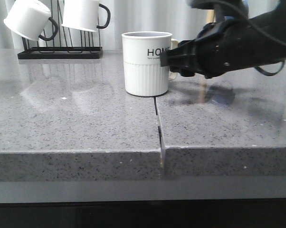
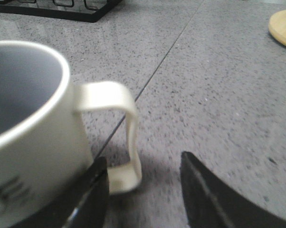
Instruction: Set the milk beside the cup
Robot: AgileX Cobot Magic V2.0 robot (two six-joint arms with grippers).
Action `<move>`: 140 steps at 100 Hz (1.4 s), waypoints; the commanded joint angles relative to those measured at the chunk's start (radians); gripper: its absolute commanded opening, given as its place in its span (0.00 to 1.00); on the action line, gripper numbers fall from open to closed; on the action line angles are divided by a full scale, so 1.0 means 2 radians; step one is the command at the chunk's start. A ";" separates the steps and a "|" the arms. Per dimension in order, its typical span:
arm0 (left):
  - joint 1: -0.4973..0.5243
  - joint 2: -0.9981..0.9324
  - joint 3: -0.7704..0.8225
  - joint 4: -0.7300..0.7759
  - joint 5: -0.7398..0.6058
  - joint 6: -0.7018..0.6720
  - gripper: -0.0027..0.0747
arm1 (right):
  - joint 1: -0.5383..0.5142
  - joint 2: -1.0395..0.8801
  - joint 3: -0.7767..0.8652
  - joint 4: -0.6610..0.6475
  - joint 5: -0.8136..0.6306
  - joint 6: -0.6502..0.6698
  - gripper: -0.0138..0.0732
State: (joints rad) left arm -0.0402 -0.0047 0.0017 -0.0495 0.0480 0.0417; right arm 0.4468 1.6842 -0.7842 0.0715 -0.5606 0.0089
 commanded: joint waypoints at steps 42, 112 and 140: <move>0.000 -0.016 0.021 -0.002 -0.042 0.000 0.01 | -0.086 -0.275 0.105 -0.050 0.136 0.000 0.08; 0.000 -0.016 0.021 -0.002 -0.042 0.000 0.01 | -0.251 -0.650 0.198 -0.070 0.300 0.065 0.08; 0.000 -0.016 0.021 -0.002 -0.042 0.000 0.01 | -0.251 -0.764 0.265 -0.068 0.312 0.042 0.08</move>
State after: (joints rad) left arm -0.0402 -0.0047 0.0017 -0.0495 0.0480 0.0417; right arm -0.0491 0.2014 -0.2662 -0.0685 0.1292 0.1123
